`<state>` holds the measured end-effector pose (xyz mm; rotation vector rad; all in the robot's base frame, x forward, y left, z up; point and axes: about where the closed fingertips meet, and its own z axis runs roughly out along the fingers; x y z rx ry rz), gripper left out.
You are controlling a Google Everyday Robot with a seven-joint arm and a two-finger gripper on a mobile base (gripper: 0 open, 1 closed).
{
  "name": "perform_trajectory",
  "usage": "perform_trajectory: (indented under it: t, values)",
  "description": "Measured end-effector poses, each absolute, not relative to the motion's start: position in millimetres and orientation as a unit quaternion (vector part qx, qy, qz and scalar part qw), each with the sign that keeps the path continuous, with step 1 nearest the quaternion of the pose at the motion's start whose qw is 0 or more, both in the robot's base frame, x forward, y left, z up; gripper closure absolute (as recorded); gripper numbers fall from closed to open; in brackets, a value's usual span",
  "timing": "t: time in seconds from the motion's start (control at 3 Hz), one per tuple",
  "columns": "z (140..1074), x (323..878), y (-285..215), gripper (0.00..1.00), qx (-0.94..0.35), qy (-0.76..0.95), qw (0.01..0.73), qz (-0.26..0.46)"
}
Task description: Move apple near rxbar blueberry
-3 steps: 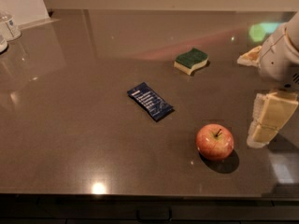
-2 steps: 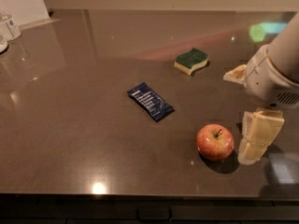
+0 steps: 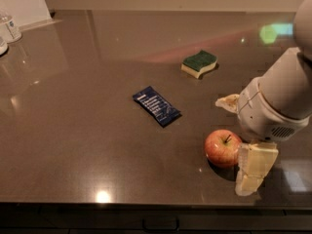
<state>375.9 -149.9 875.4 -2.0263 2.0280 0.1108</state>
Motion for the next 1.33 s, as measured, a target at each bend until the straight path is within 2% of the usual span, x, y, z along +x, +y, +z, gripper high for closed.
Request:
perform_trajectory:
  t: [0.33, 0.67, 1.33]
  values:
    - [864.4, 371.7, -145.9, 0.0, -0.708, 0.691, 0.139, 0.042]
    - [854.6, 368.2, -147.0, 0.17, -0.713, 0.688, 0.131, 0.042]
    - [856.6, 372.6, -154.8, 0.62, -0.708, 0.696, 0.116, 0.031]
